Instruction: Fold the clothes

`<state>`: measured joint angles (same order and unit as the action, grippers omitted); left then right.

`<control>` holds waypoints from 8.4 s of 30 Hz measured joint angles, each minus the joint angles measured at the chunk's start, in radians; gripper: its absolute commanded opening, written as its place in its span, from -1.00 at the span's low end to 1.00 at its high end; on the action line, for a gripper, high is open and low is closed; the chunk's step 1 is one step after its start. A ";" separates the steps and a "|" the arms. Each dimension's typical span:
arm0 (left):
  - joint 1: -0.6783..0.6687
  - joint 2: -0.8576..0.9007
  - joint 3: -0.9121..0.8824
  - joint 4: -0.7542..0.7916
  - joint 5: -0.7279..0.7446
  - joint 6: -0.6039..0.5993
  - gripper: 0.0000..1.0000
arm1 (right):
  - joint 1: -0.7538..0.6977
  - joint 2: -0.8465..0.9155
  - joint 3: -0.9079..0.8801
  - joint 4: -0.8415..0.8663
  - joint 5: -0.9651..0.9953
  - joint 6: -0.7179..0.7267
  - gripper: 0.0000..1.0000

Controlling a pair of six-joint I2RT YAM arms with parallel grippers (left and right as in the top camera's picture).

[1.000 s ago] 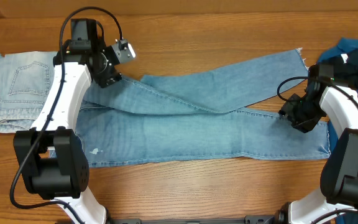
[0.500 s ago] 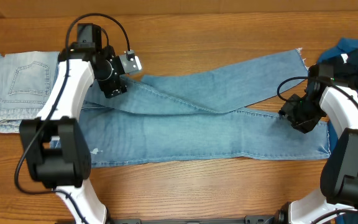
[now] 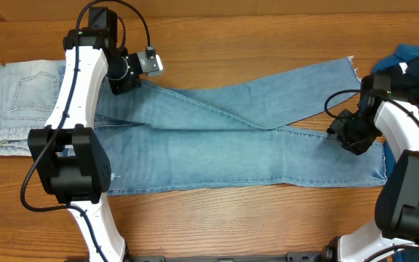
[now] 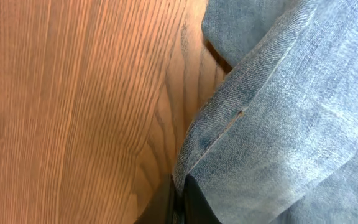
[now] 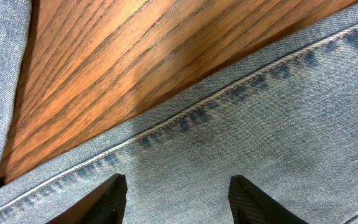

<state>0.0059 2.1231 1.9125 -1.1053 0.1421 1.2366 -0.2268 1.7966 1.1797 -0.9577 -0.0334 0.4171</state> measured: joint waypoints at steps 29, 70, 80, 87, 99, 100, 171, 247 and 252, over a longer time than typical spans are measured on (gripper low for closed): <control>0.009 0.057 0.005 0.377 -0.003 -0.395 -0.92 | -0.020 0.000 0.000 0.224 -0.103 0.116 0.12; 0.009 -0.016 0.009 0.343 -0.054 -0.408 -0.92 | 0.011 0.164 0.002 0.689 -0.256 0.685 -0.02; 0.009 -0.020 0.009 0.341 -0.057 -0.408 -0.92 | 0.011 0.164 0.002 0.669 -0.235 0.718 -0.34; 0.009 -0.021 0.010 0.331 -0.057 -0.408 -0.92 | 0.011 0.164 0.002 0.674 -0.224 0.738 -0.73; 0.008 -0.021 0.011 0.321 -0.064 -0.408 -0.92 | 0.013 0.164 0.164 0.332 -0.162 0.483 -0.92; 0.008 -0.021 0.012 0.320 -0.064 -0.408 -0.92 | 0.013 0.161 0.210 0.282 -0.142 0.454 -0.92; 0.023 0.024 0.116 0.368 -0.120 -0.925 -0.76 | 0.129 0.412 0.791 0.200 0.116 -0.235 -0.92; 0.101 0.301 0.115 0.170 -0.027 -1.073 -0.92 | -0.060 0.537 0.632 0.189 0.034 -0.403 -0.92; 0.101 0.301 0.117 0.193 -0.033 -1.074 -0.92 | -0.060 0.537 0.639 0.185 0.024 -0.414 -0.86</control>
<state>0.1074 2.4245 2.0300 -0.9127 0.1089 0.1627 -0.2863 2.3337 1.8187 -0.7731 -0.0097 0.0032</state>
